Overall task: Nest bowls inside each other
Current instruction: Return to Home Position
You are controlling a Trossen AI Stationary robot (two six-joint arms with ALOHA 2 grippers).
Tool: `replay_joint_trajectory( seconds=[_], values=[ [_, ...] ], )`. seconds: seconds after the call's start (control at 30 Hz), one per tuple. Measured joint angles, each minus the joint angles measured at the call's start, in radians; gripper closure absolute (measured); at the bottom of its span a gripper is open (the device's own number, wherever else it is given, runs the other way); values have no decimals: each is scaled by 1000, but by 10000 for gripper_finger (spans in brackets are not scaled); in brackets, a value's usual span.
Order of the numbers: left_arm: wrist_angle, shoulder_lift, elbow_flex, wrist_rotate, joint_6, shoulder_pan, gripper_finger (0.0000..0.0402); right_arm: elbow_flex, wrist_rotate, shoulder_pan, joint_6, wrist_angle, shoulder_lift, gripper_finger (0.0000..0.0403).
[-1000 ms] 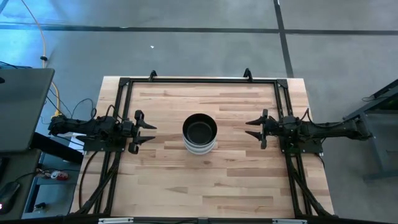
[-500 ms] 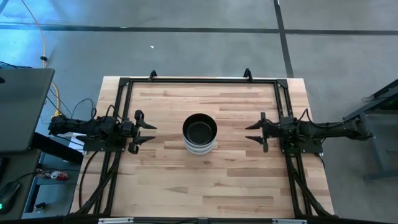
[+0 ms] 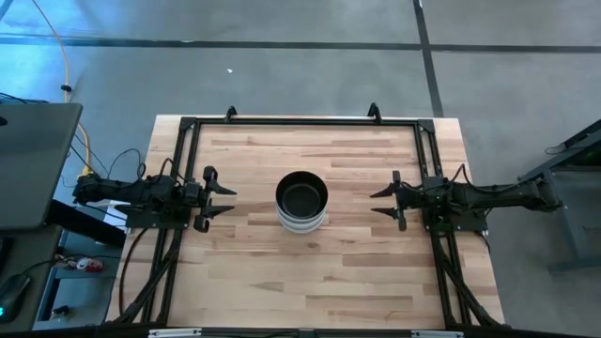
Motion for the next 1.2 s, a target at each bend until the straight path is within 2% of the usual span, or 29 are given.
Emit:
replay_joint_trajectory(
  seconds=[0.6, 1.2],
  values=[
    [0, 0, 0, 0, 0, 0, 220, 0, 0, 0, 26, 68, 0, 220],
    [0, 0, 0, 0, 0, 0, 220, 0, 1, 0, 45, 4, 0, 220]
  ],
)
